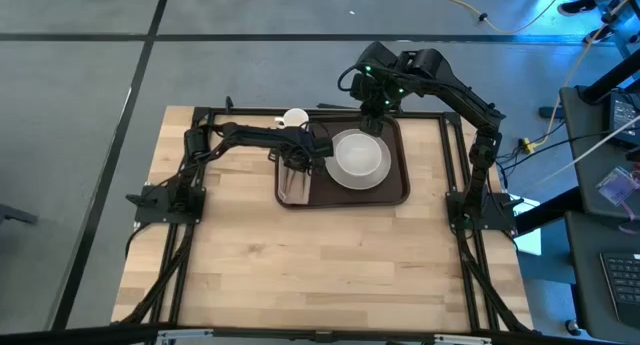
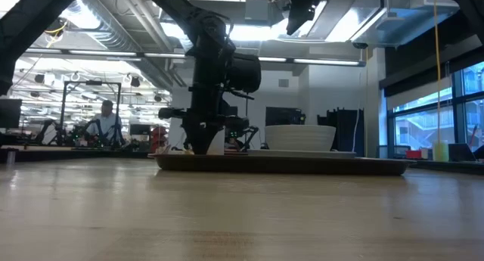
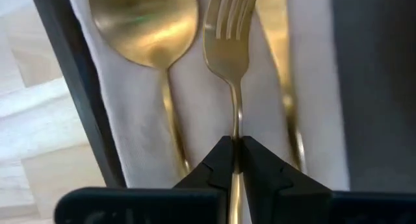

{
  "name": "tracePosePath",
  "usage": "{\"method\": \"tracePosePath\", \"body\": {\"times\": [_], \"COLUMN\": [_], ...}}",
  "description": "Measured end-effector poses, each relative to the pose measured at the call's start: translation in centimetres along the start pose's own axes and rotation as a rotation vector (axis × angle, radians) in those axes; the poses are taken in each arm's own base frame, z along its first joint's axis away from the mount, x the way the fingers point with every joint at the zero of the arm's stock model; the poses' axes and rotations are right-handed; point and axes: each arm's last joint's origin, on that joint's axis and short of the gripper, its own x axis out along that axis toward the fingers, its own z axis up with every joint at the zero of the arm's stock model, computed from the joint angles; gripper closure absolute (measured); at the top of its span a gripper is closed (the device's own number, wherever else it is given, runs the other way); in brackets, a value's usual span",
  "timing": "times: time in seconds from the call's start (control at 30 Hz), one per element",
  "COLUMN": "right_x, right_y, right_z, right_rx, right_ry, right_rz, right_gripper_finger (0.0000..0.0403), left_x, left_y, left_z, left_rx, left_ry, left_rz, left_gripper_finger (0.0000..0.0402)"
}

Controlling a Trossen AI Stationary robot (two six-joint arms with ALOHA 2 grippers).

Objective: Set up tray
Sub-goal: Put the gold fork on the light brown napkin to the right of the gold spoon

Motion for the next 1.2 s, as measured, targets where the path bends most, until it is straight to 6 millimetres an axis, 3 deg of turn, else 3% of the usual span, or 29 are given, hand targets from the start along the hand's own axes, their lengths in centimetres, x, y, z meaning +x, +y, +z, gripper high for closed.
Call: {"method": "tracePosePath", "body": {"times": [0.17,0.53,0.83,1.0,1.2], "right_x": [0.0,0.0,0.0,0.0,0.0], "right_y": [0.0,0.0,0.0,0.0,0.0], "right_z": [0.0,0.0,-0.1,-0.1,-0.1], "right_rx": [-0.001,-0.001,-0.001,0.000,0.000], "right_ry": [0.000,0.004,0.007,0.007,0.007], "right_rz": [0.000,0.001,0.002,0.002,0.001], "right_gripper_finger": [0.0292,0.0292,0.0292,0.0292,0.0292], "left_x": [-1.1,-1.5,-1.1,0.1,0.1], "left_y": [0.2,-0.5,-0.1,0.3,-0.1], "left_z": [0.6,1.5,1.3,0.4,0.4], "left_rx": [-0.009,-0.035,-0.068,-0.103,-0.122], "left_ry": [-0.025,-0.042,-0.060,-0.042,-0.044], "left_rz": [-0.035,-0.162,-0.112,-0.090,-0.136], "left_gripper_finger": [0.0384,0.0384,0.0384,0.0384,0.0384]}}
